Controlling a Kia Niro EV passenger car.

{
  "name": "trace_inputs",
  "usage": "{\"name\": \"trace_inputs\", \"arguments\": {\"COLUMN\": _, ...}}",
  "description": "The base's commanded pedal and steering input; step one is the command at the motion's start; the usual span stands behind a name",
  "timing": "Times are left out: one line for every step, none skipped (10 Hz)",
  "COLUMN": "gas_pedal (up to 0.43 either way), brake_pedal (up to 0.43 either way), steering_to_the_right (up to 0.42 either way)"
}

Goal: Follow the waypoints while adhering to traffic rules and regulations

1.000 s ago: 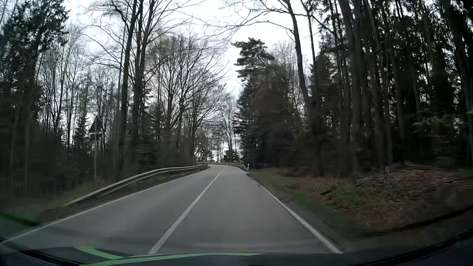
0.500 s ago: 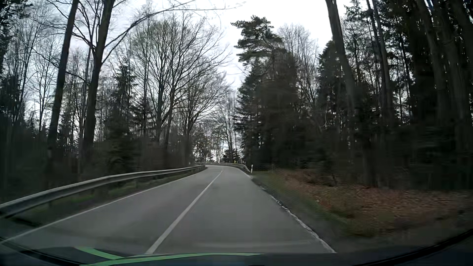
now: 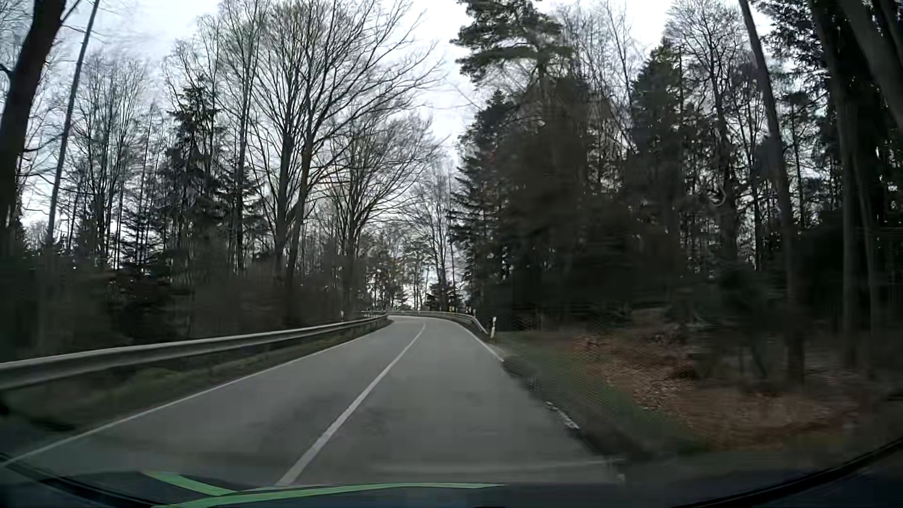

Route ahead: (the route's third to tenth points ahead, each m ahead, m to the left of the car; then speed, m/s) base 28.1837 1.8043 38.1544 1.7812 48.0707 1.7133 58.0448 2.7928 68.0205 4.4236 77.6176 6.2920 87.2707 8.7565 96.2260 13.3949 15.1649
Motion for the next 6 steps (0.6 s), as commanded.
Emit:
{"name": "trace_inputs", "arguments": {"gas_pedal": 0.157, "brake_pedal": 0.0, "steering_to_the_right": -0.004}}
{"name": "trace_inputs", "arguments": {"gas_pedal": 0.157, "brake_pedal": 0.0, "steering_to_the_right": -0.004}}
{"name": "trace_inputs", "arguments": {"gas_pedal": 0.157, "brake_pedal": 0.0, "steering_to_the_right": -0.004}}
{"name": "trace_inputs", "arguments": {"gas_pedal": 0.169, "brake_pedal": 0.0, "steering_to_the_right": -0.004}}
{"name": "trace_inputs", "arguments": {"gas_pedal": 0.169, "brake_pedal": 0.0, "steering_to_the_right": -0.004}}
{"name": "trace_inputs", "arguments": {"gas_pedal": 0.169, "brake_pedal": 0.0, "steering_to_the_right": -0.004}}
